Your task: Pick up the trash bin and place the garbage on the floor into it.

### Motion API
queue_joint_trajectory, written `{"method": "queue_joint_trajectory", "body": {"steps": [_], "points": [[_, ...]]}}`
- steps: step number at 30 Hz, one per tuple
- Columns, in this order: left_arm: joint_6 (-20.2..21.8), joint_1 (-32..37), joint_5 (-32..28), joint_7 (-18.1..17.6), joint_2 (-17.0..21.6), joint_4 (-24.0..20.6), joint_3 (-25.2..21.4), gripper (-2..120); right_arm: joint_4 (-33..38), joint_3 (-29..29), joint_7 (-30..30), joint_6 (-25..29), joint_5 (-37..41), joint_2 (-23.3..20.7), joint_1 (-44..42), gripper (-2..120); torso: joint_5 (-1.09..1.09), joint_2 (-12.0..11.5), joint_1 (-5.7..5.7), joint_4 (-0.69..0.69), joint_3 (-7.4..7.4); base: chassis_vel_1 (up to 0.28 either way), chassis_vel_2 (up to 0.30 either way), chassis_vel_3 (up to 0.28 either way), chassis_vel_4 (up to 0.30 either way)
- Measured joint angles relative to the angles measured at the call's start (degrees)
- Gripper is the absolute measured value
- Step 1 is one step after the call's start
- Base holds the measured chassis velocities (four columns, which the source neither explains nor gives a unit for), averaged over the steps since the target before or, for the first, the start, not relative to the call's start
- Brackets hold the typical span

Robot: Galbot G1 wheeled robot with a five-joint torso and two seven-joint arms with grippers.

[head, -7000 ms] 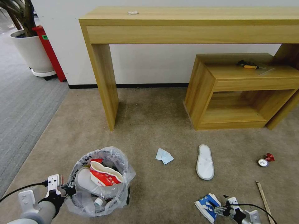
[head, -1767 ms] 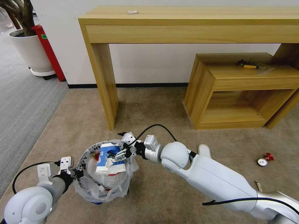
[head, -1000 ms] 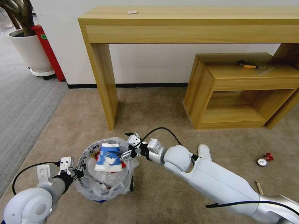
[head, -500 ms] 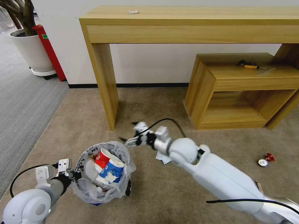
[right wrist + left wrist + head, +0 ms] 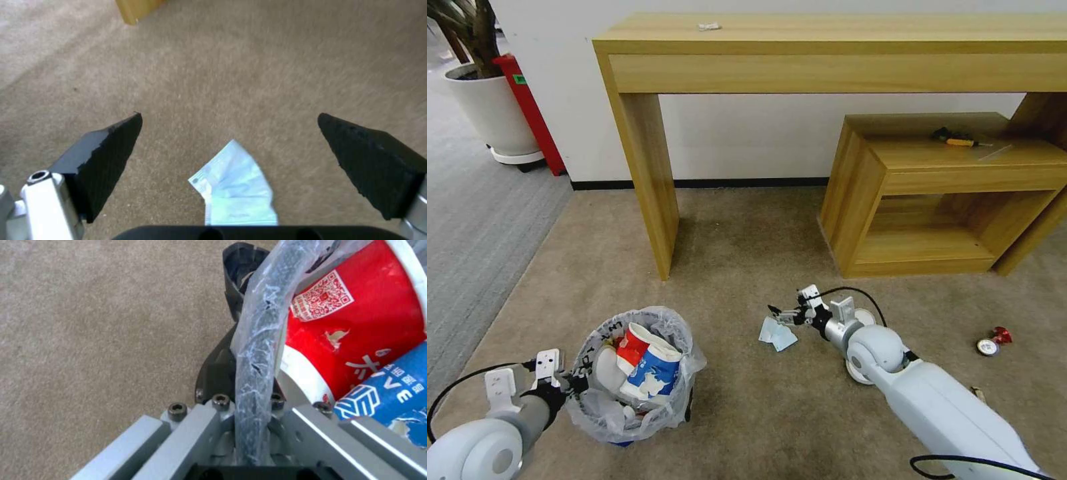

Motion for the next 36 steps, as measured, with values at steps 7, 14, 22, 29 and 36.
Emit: {"method": "queue_joint_trajectory", "body": {"steps": [7, 14, 22, 29, 36], "points": [[0.0, 0.49, 0.11, -0.22, 0.17, -0.83, 0.49, 0, -14.79, -0.65, -2.27, 1.22, -1.55, 9.86, 3.53, 100, -0.01, 0.0, 0.0, 0.02, 0.0, 0.0, 0.0, 0.0, 0.0], [0.0, 0.86, 0.03, -0.21, 0.44, -1.62, 0.57, 0, -29.51, -0.1, -2.37, 3.47, -5.1, 16.41, 7.59, 100, -0.01, 0.0, 0.0, 0.01, 0.0, 0.0, 0.0, 0.0, 0.0], [0.0, 0.58, -0.03, -0.09, 0.43, -1.73, 0.75, 0, -37.7, 0.01, -2.64, 4.35, -6.15, 18.75, 10.07, 100, -0.01, 0.0, 0.0, 0.0, 0.01, 0.0, 0.0, 0.0, 0.0], [0.0, 0.24, -0.06, -0.04, 0.47, -1.61, 0.83, 0, -40.89, 0.03, -2.85, 4.49, -6.17, 19.78, 10.8, 82, -0.02, 0.0, 0.0, 0.0, 0.0, 0.0, 0.0, 0.0, 0.0], [0.0, 0.21, -0.22, 0.03, 0.64, -1.79, 0.81, 0, -42.32, 0.25, -2.31, 5.05, -6.28, 20.4, 11.03, 57, -0.06, 0.01, 0.0, -0.04, -0.02, 0.0, 0.0, 0.0, 0.0]]}}
